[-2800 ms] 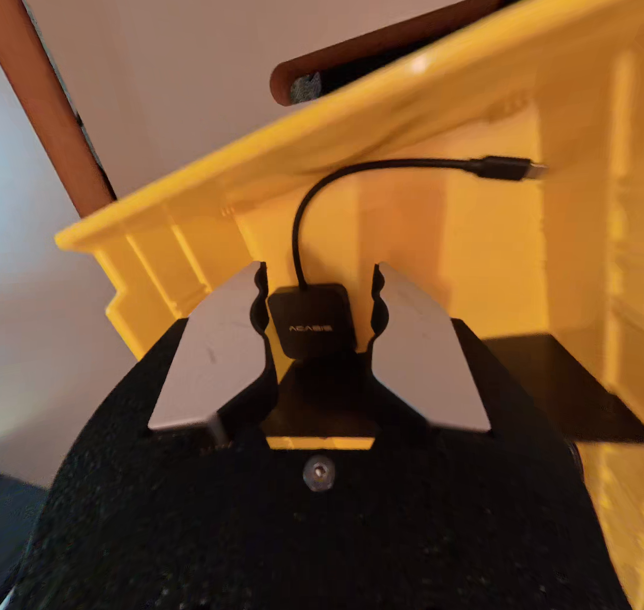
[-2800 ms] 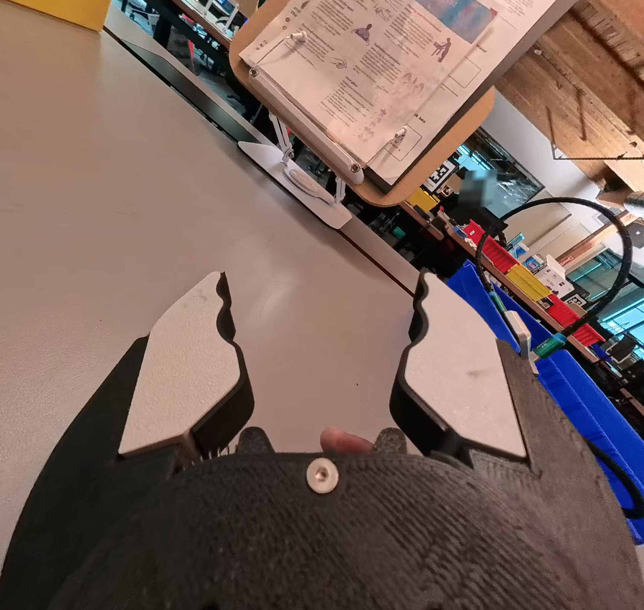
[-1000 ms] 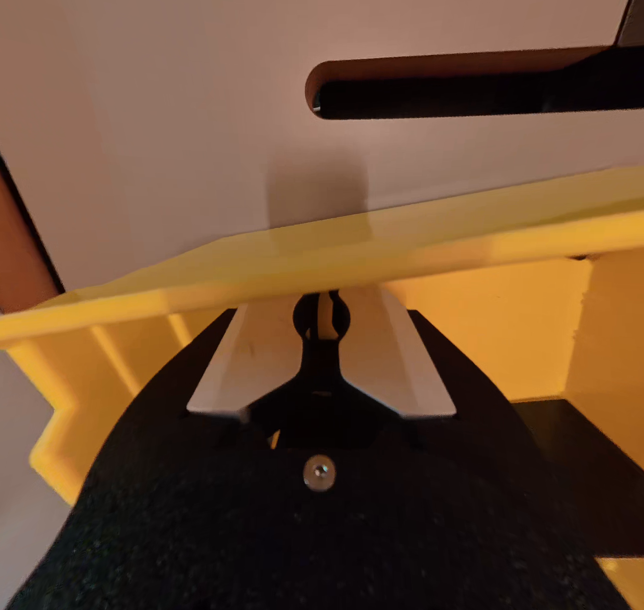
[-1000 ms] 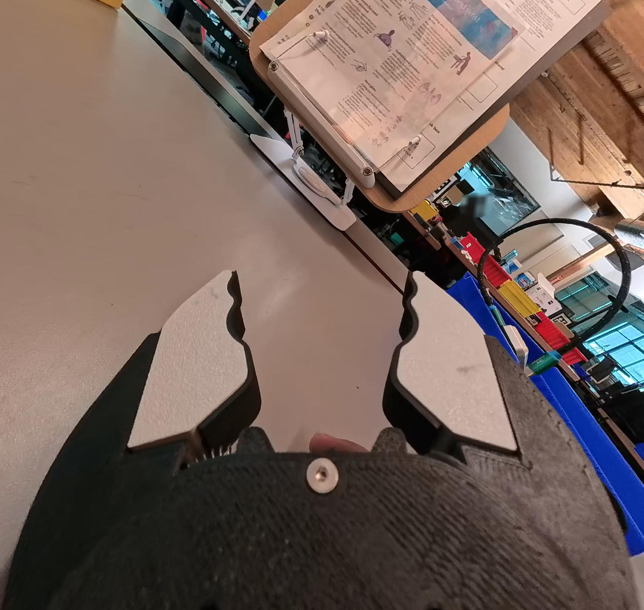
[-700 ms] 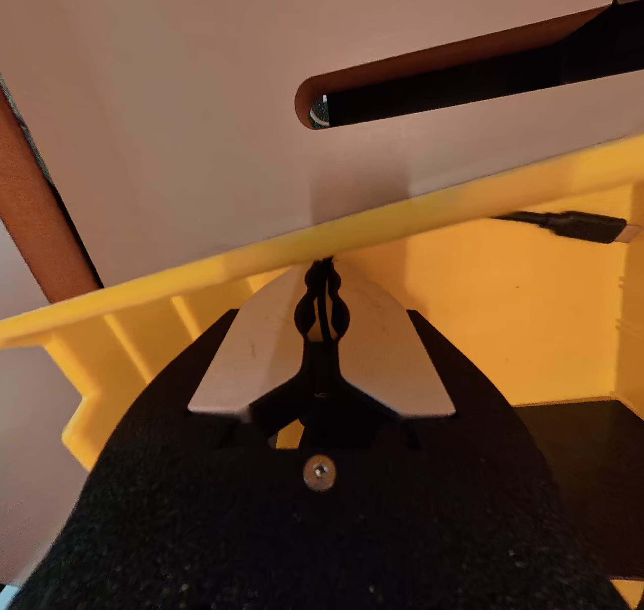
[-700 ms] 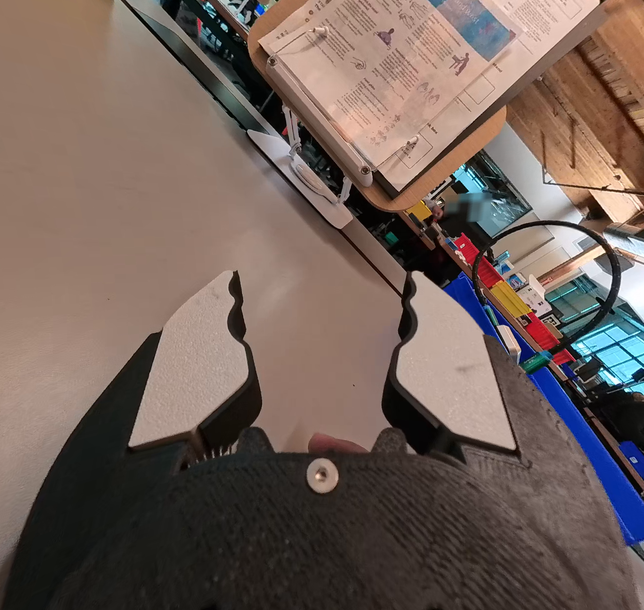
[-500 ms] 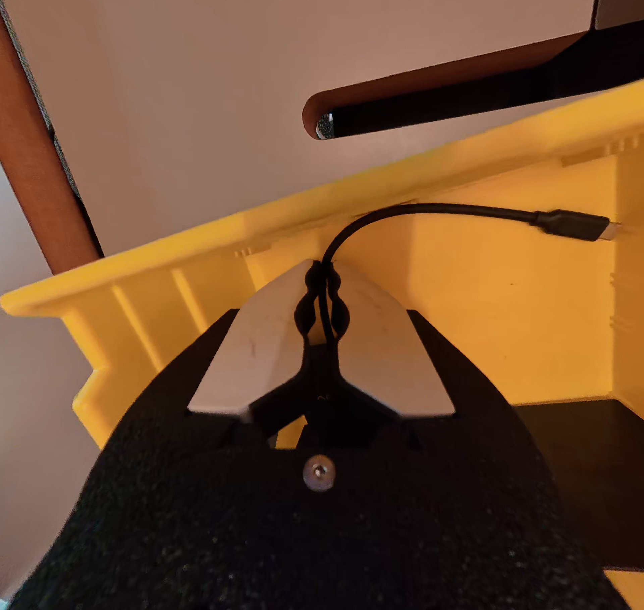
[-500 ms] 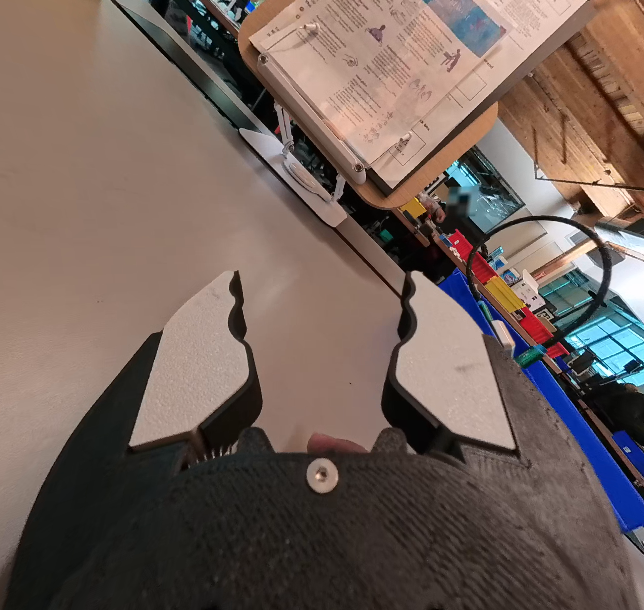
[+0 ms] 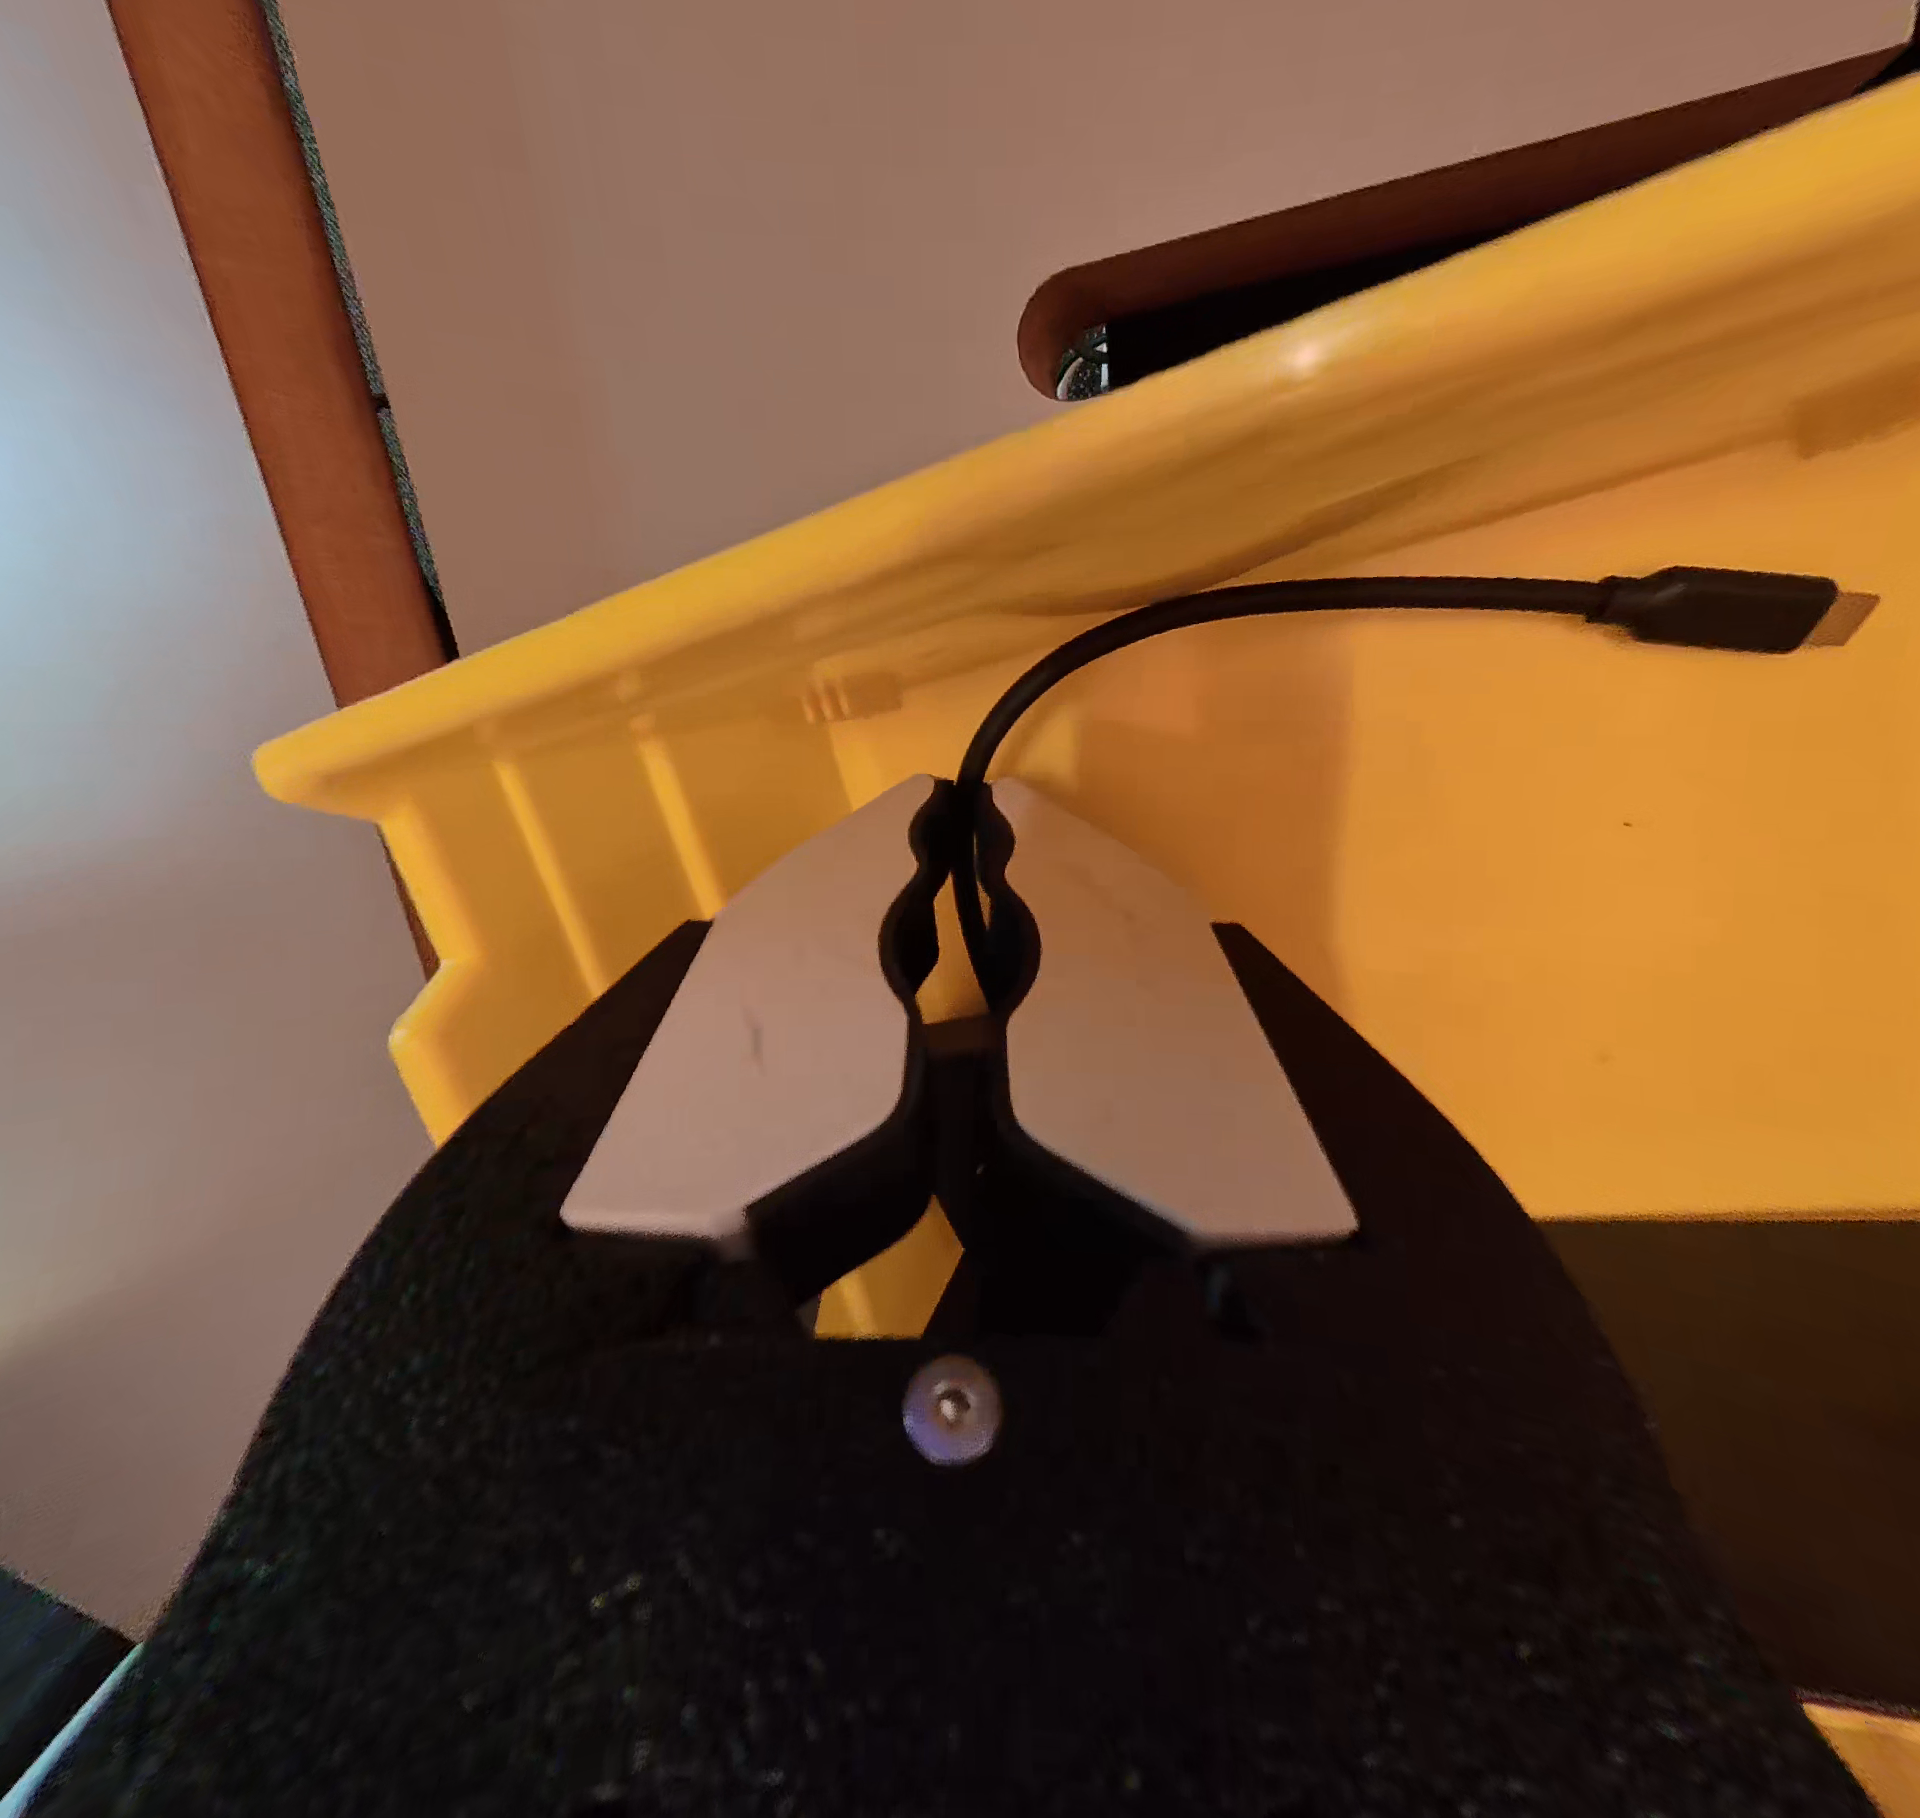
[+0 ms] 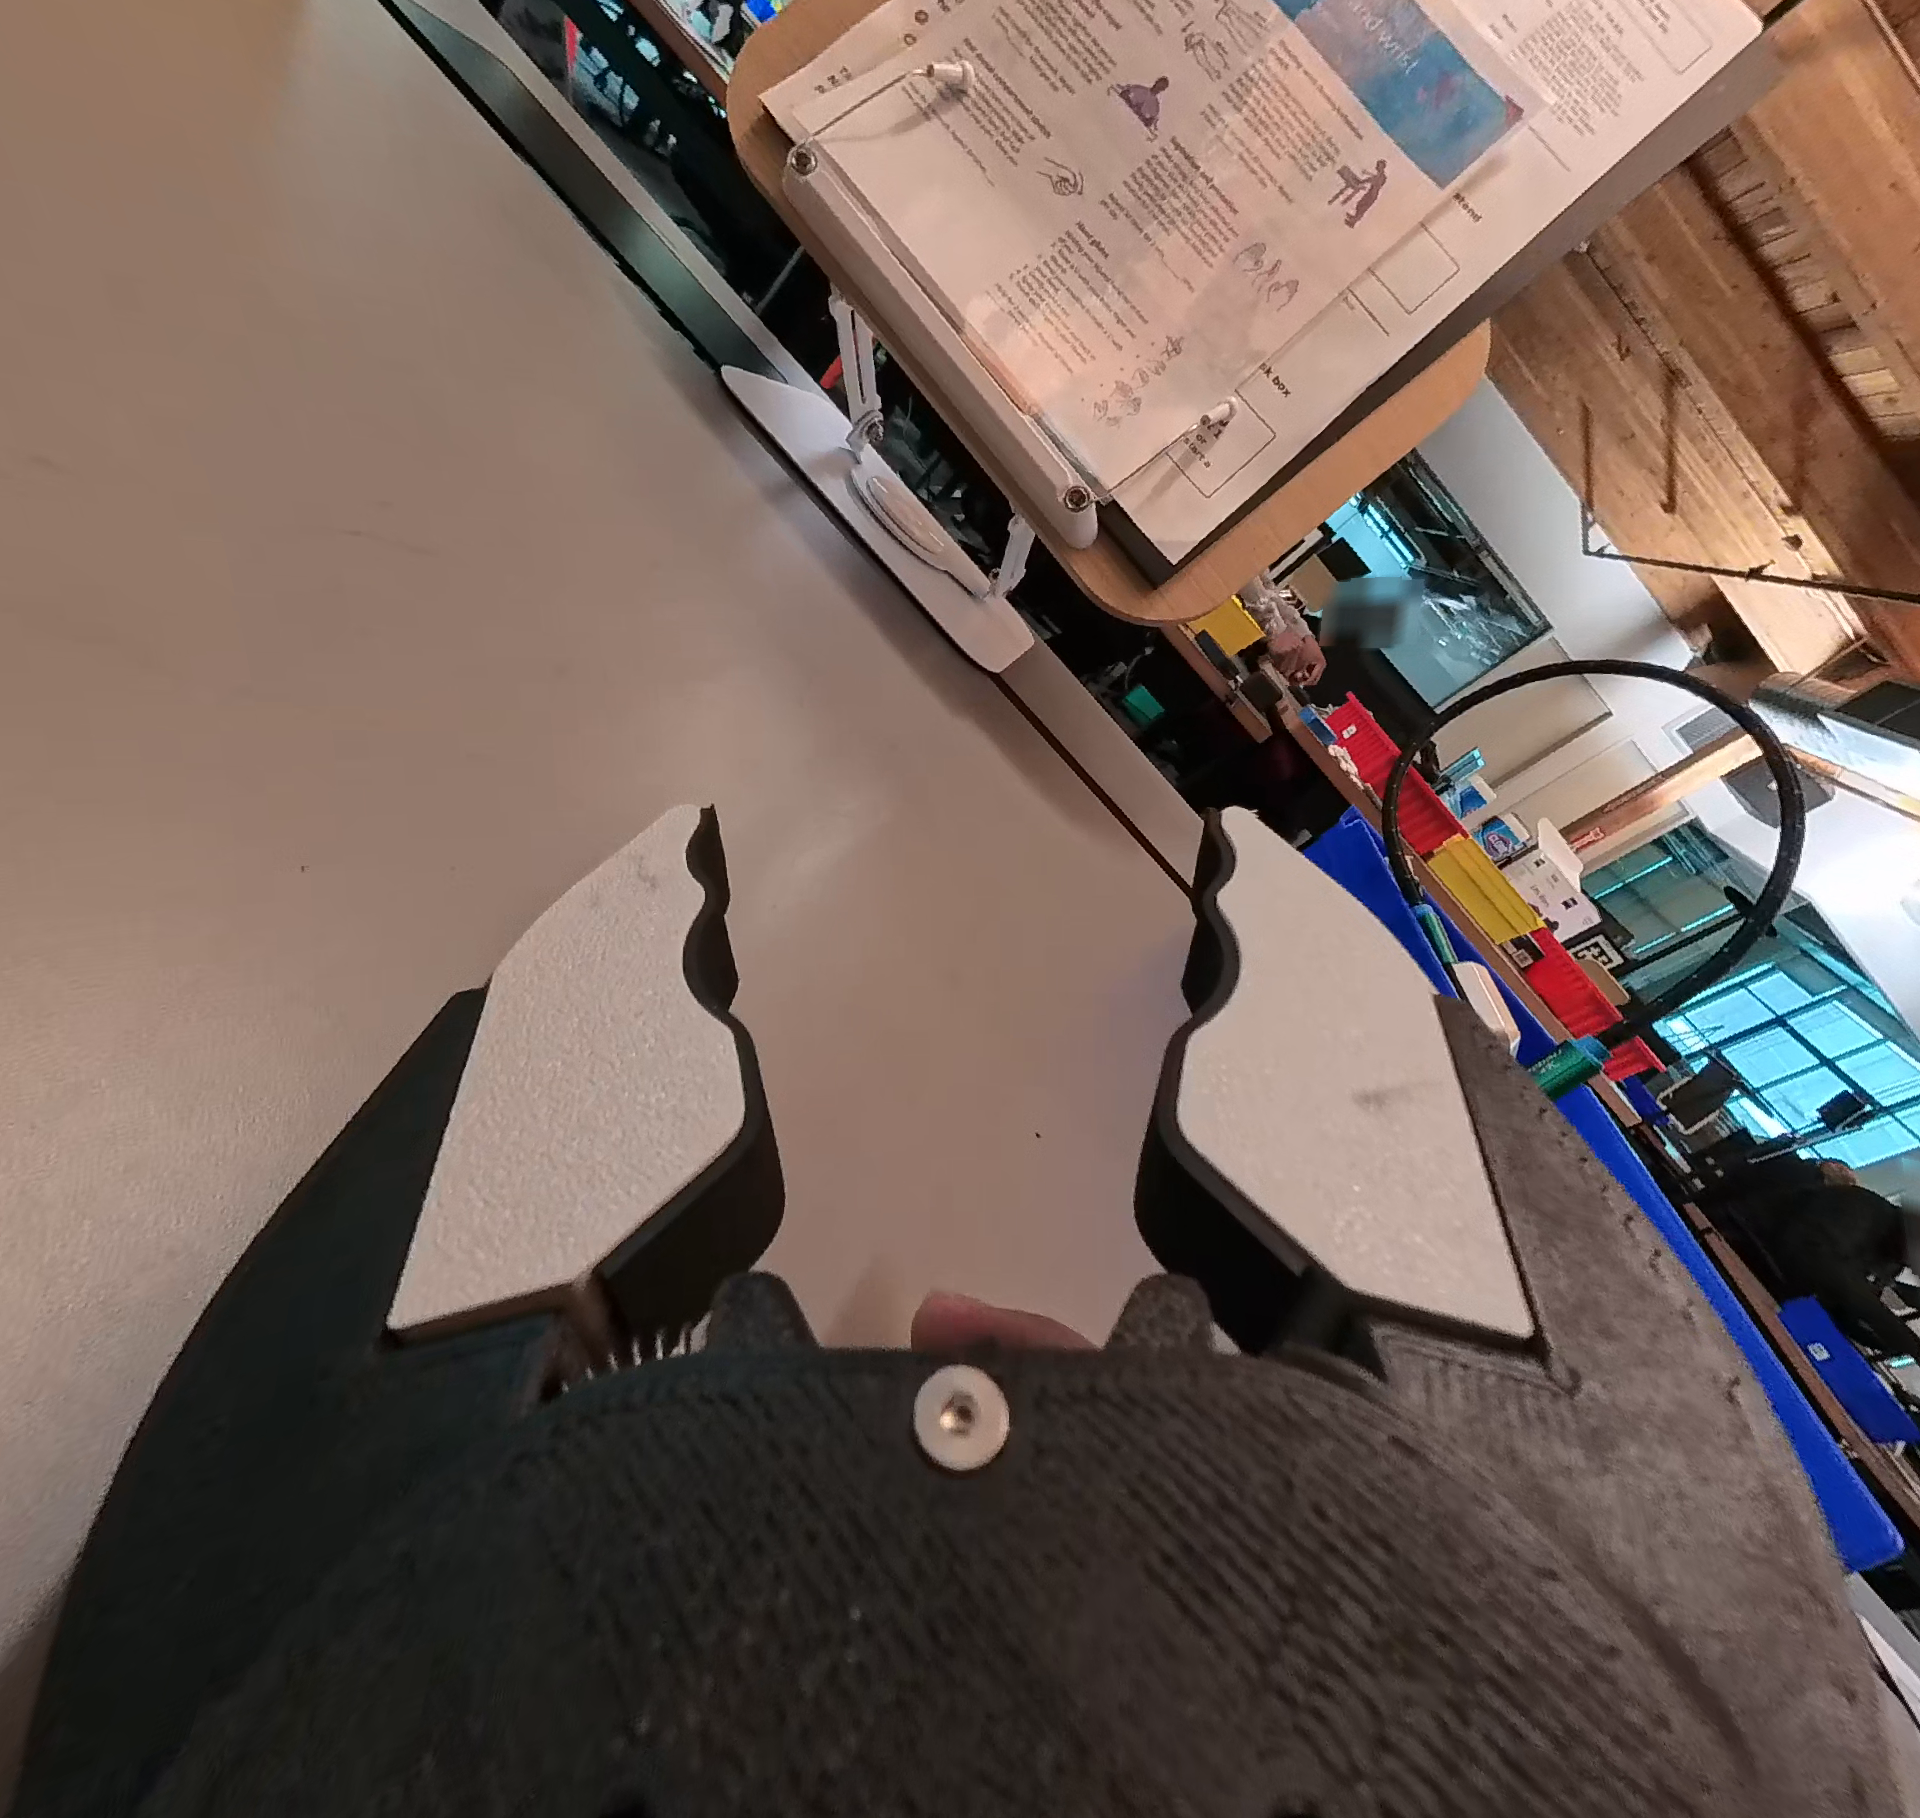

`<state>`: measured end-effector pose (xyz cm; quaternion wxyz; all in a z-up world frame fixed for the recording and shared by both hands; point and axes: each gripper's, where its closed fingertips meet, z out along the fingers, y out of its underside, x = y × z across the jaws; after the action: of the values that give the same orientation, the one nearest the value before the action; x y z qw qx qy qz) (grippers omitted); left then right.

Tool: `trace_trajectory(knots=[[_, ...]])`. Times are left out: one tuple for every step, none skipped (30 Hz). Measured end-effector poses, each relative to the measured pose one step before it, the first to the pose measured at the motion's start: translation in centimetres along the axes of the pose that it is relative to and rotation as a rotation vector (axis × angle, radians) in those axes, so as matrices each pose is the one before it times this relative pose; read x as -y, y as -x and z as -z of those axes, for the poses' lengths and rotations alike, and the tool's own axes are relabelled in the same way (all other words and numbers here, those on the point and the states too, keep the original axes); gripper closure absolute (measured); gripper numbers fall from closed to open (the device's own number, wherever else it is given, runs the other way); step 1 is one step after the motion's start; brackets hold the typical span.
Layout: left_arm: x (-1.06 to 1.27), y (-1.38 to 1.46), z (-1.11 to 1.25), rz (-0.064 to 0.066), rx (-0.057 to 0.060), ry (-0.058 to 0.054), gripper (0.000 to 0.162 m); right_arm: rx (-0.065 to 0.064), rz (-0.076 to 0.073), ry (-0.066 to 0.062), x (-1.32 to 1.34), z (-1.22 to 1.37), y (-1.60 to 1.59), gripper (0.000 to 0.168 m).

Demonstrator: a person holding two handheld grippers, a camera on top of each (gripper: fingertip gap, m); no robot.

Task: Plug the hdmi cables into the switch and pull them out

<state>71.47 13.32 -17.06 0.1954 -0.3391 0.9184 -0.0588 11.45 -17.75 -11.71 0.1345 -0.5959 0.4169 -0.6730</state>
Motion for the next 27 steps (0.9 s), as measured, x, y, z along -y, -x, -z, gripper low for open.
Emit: trace_trajectory(knots=[[0.039, 0.080, 0.172, -0.0108, 0.0082, -0.0021, 0.159, -0.0002, 0.0004, 0.0016, -0.017, -0.020, -0.005, 0.082], [0.073, 0.092, 0.182, -0.0132, 0.0083, -0.0040, 0.159, 0.0012, 0.0018, 0.0007, -0.002, -0.015, 0.037, 0.082], [0.088, 0.085, 0.174, -0.0121, 0.0059, -0.0052, 0.159, 0.0007, 0.0041, 0.0009, -0.010, -0.017, 0.052, 0.082], [0.084, 0.075, 0.165, -0.0079, 0.0029, -0.0053, 0.159, 0.0020, 0.0052, 0.0023, -0.021, -0.026, 0.066, 0.082], [0.083, 0.064, 0.144, -0.0055, -0.0019, -0.0069, 0.159, 0.0040, 0.0051, 0.0031, -0.039, -0.043, 0.098, 0.082], [0.081, 0.036, 0.124, -0.0040, -0.0067, -0.0078, 0.159, 0.0013, 0.0044, 0.0019, -0.012, -0.019, 0.053, 0.083], [0.067, 0.032, 0.119, 0.0000, -0.0097, -0.0068, 0.159, -0.0005, 0.0029, -0.0010, 0.010, 0.006, 0.028, 0.082], [0.048, 0.029, 0.119, 0.0063, -0.0112, -0.0054, 0.159, -0.0015, 0.0009, -0.0017, 0.028, 0.014, -0.017, 0.082], [0.047, 0.032, 0.121, 0.0083, -0.0108, -0.0043, 0.159, -0.0011, -0.0005, 0.0004, -0.011, -0.001, -0.017, 0.082], [0.033, 0.027, 0.134, 0.0029, -0.0084, -0.0035, 0.159, -0.0002, -0.0003, 0.0024, -0.030, -0.028, -0.005, 0.082], [0.036, 0.014, 0.183, -0.0016, -0.0059, -0.0032, 0.159, 0.0004, 0.0013, 0.0022, -0.042, -0.030, 0.006, 0.083], [0.112, -0.007, 0.269, -0.0034, -0.0048, -0.0085, 0.159, -0.0009, 0.0023, 0.0016, -0.032, -0.018, 0.001, 0.083], [0.225, 0.040, 0.397, -0.0026, -0.0028, -0.0173, 0.159, 0.0001, 0.0027, 0.0009, -0.026, -0.014, 0.008, 0.083], [0.316, 0.054, 0.516, 0.0024, -0.0022, -0.0239, 0.158, 0.0000, 0.0026, 0.0018, -0.034, -0.017, 0.010, 0.083], [0.405, 0.046, 0.626, 0.0050, -0.0030, -0.0299, 0.158, -0.0005, 0.0024, 0.0019, -0.045, -0.011, -0.004, 0.083], [0.426, 0.008, 0.732, 0.0035, -0.0049, -0.0324, 0.158, -0.0004, 0.0013, 0.0009, -0.011, -0.013, -0.003, 0.083], [0.461, 0.023, 0.827, 0.0021, -0.0026, -0.0318, 0.158, 0.0002, 0.0004, -0.0001, 0.002, -0.001, 0.000, 0.083], [0.559, 0.089, 0.976, 0.0029, 0.0028, -0.0374, 0.159, 0.0002, 0.0006, -0.0002, -0.005, -0.002, 0.005, 0.083], [0.696, 0.097, 1.115, 0.0066, 0.0024, -0.0436, 0.159, -0.0001, 0.0000, 0.0004, -0.005, 0.003, 0.000, 0.083], [0.806, 0.003, 1.237, 0.0100, -0.0012, -0.0465, 0.159, -0.0008, -0.0008, 0.0003, -0.004, -0.001, -0.018, 0.083], [0.881, -0.120, 1.292, 0.0087, -0.0051, -0.0487, 0.159, -0.0010, -0.0015, -0.0010, 0.010, 0.018, -0.030, 0.083], [0.892, -0.252, 1.314, 0.0038, -0.0065, -0.0458, 0.159, -0.0003, -0.0021, -0.0019, 0.026, 0.021, -0.027, 0.083], [0.921, -0.395, 1.390, -0.0027, -0.0069, -0.0422, 0.158, -0.0002, -0.0029, -0.0016, 0.009, 0.015, -0.032, 0.082], [1.036, -0.525, 1.492, -0.0077, -0.0052, -0.0455, 0.158, 0.0010, -0.0041, -0.0024, 0.021, 0.024, -0.035, 0.082], [1.241, -0.682, 1.612, -0.0096, -0.0061, -0.0532, 0.158, -0.0006, -0.0073, -0.0022, 0.021, 0.016, -0.073, 0.082], [1.376, -0.955, 1.697, -0.0075, -0.0169, -0.0551, 0.158, 0.0011, -0.0117, -0.0001, -0.013, 0.006, -0.102, 0.080], [1.457, -1.367, 1.704, -0.0033, -0.0332, -0.0555, 0.158, 0.0109, -0.0156, -0.0001, 0.015, -0.001, -0.010, 0.078]])
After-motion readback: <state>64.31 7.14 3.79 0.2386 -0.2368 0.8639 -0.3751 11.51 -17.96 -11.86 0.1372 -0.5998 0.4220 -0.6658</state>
